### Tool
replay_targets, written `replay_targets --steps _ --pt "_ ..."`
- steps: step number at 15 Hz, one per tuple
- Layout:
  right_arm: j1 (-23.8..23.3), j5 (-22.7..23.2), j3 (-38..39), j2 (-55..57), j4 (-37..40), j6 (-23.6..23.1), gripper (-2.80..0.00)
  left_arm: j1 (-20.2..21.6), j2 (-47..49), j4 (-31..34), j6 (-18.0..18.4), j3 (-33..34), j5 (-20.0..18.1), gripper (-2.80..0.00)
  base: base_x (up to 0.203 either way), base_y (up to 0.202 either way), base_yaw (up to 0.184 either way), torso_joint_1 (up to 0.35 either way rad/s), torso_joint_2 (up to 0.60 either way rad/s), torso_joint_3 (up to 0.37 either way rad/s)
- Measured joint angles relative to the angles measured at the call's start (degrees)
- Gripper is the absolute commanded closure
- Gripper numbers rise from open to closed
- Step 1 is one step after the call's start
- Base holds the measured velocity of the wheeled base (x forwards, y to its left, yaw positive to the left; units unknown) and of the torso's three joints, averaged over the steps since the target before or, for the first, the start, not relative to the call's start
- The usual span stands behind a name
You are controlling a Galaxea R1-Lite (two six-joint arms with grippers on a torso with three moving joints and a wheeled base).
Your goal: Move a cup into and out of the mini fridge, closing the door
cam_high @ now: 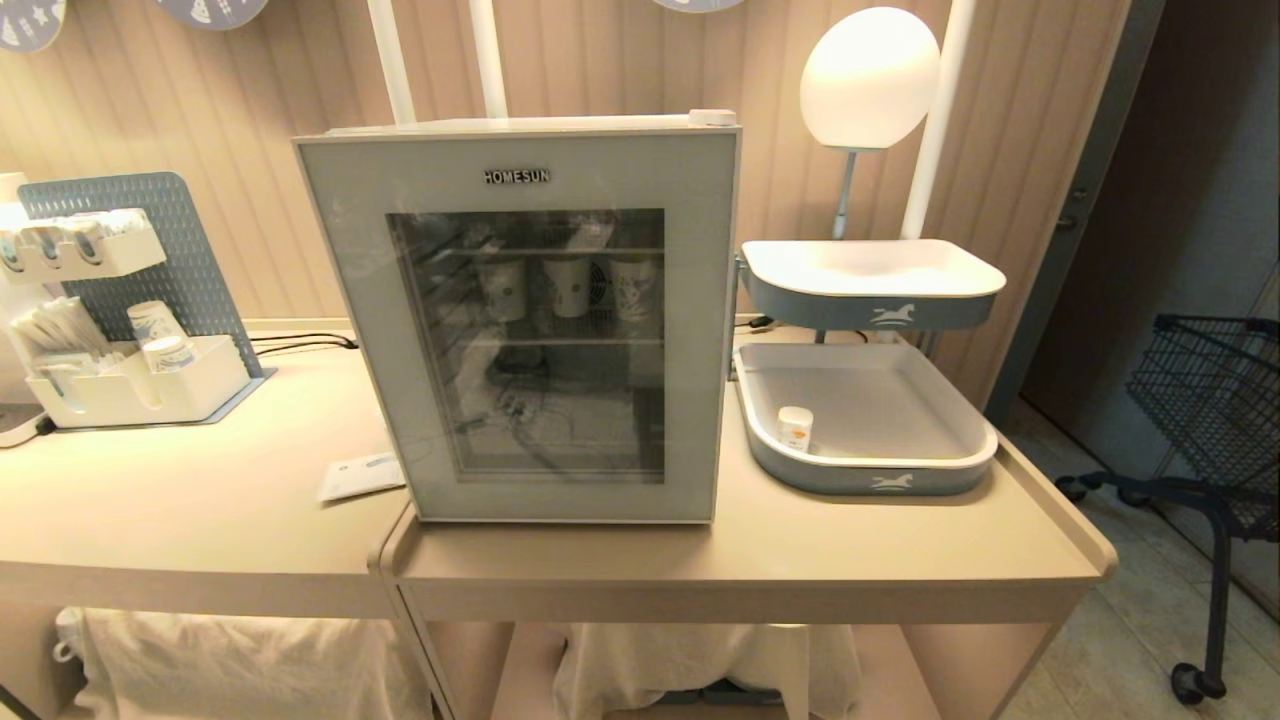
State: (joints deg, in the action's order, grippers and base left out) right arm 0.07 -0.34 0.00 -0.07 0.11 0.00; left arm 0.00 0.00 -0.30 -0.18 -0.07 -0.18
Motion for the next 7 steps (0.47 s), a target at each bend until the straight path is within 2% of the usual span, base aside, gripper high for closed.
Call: replay_targets --steps 7 --pt "0.0 0.0 0.0 0.0 0.1 0.0 0.00 0.0 0.0 0.0 0.0 0.0 0.0 0.00 0.000 0.000 0.000 0.000 0.00 0.000"
